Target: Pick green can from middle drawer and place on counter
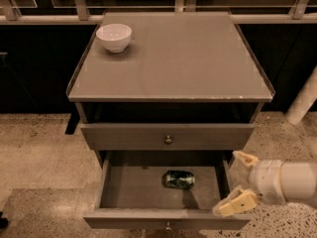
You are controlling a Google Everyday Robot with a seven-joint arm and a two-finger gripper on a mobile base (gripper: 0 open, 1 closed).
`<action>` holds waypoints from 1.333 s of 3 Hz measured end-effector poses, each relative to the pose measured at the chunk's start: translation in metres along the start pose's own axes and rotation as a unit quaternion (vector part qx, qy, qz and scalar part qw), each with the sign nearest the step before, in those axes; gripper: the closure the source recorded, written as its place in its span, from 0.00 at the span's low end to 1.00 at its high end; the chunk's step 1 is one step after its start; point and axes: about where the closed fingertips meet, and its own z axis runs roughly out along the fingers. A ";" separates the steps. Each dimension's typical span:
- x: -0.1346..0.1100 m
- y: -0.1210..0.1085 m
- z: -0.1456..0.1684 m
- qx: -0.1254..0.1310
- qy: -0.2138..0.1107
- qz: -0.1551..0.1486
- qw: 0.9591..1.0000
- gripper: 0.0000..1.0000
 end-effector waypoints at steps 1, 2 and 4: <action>0.042 -0.007 0.056 0.018 -0.060 0.025 0.998 0.00; 0.058 -0.011 0.074 0.018 -0.068 0.034 0.997 0.00; 0.085 -0.019 0.095 0.052 -0.087 0.041 0.994 0.00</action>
Offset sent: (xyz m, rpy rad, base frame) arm 0.0096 0.0102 -0.0613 0.0979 -0.0418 -0.0580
